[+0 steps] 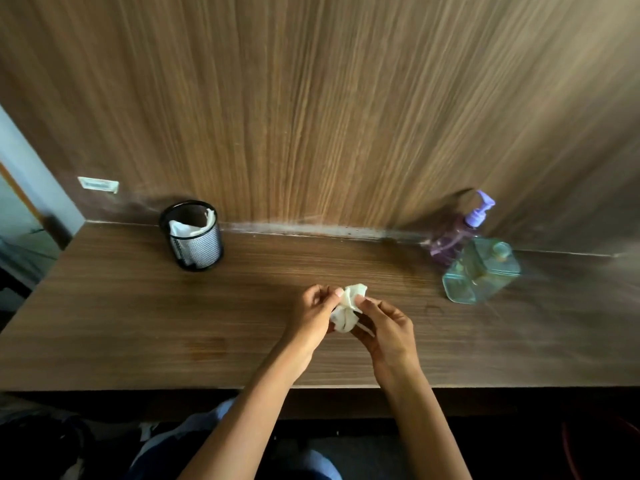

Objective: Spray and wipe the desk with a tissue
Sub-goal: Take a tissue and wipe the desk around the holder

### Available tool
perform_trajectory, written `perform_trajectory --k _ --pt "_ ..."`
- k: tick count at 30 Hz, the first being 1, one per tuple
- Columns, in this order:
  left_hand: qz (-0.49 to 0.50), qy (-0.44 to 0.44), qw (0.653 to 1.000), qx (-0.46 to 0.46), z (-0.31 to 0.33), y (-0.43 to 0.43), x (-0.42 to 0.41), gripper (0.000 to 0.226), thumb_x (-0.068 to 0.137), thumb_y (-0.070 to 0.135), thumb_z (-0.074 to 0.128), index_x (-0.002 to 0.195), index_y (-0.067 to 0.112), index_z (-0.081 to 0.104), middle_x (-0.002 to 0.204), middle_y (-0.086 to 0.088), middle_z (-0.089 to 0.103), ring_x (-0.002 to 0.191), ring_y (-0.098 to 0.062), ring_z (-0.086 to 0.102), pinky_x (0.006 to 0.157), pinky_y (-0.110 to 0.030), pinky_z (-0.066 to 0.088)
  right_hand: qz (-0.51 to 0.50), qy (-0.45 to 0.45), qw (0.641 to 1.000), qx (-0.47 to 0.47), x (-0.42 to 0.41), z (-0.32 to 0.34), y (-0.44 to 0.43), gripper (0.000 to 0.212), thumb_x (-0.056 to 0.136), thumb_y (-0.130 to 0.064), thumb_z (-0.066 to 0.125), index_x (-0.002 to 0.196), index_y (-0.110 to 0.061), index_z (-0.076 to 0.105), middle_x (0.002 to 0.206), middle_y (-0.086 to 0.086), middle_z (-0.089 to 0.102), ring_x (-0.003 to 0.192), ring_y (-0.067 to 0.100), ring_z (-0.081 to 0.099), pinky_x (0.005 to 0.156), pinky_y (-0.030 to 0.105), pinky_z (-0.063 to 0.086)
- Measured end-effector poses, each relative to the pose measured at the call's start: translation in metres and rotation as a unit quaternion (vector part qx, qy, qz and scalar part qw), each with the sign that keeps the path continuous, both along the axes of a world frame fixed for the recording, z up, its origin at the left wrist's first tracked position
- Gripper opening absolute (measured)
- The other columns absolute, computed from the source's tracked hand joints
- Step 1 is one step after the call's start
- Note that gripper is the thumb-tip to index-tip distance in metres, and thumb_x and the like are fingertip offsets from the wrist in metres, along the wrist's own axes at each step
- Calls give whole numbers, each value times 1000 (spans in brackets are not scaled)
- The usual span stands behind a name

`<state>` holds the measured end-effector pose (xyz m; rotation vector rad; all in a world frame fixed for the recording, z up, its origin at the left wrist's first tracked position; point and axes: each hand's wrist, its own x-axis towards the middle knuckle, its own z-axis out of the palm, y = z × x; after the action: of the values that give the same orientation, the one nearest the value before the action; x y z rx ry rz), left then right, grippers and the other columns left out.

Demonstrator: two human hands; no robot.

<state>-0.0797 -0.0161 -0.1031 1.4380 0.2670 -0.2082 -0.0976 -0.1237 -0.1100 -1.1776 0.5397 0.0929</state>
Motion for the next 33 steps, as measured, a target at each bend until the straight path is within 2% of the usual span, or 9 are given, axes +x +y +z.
perform_trajectory --k 6,10,13,16,21,24,28,31,33 --pt "50 60 997 -18 -6 -30 6 15 95 18 47 80 16 50 73 2 54 61 -8 51 36 -10 41 -60 9 997 49 1 2 -27 18 84 -2 59 67 -10 58 76 12 64 68 23 62 64 33 48" --pt "70 138 984 -90 -6 -40 8 13 95 29 45 86 22 50 92 -7 60 67 -15 57 45 -24 49 -77 6 996 45 0 -1 -40 20 87 -3 56 68 -11 53 83 13 63 75 24 63 57 33 51" --pt "10 158 985 -61 -4 -45 7 36 86 50 51 105 20 50 95 -5 60 79 -18 60 55 -29 52 -61 0 998 -4 0 -6 -46 13 87 -7 58 75 -10 55 92 15 62 87 30 62 63 39 53" --pt "-4 94 995 17 -5 -50 3 30 81 23 67 106 21 50 97 0 58 80 -9 56 61 -24 48 -45 -20 998 -34 -1 -5 -51 8 87 -8 59 79 -9 56 90 14 62 86 28 60 67 38 51" --pt "57 120 991 9 -8 -47 7 41 85 -5 47 116 21 48 94 2 57 81 -11 57 63 -28 51 -178 -27 982 -62 -1 -5 -59 20 89 -7 57 71 -16 54 81 0 61 84 18 58 72 40 51" --pt "99 101 990 12 -10 -44 6 38 87 -6 46 116 19 47 95 2 64 81 -12 61 66 -26 51 -221 -117 937 -244 -7 1 -69 18 90 -11 56 76 -21 53 81 -5 58 77 11 58 71 32 52" --pt "124 100 987 -6 -7 -41 8 23 89 6 54 108 17 53 98 0 63 87 -13 60 85 -33 50 66 -102 861 -493 -8 -11 -78 8 88 -14 61 89 -10 68 86 -4 66 77 2 59 60 11 42" --pt "113 95 989 -29 -5 -42 7 16 88 7 57 100 17 55 88 2 63 78 -9 59 75 -29 50 41 -38 834 -548 -4 -34 -74 22 91 -13 55 106 -5 69 106 12 71 96 22 66 70 22 47" --pt "106 93 989 -44 -4 -42 7 14 88 8 57 100 16 57 88 3 64 78 -8 60 72 -25 48 27 -33 826 -562 5 -44 -67 34 94 -11 48 126 -2 55 131 17 57 122 29 53 96 33 46"
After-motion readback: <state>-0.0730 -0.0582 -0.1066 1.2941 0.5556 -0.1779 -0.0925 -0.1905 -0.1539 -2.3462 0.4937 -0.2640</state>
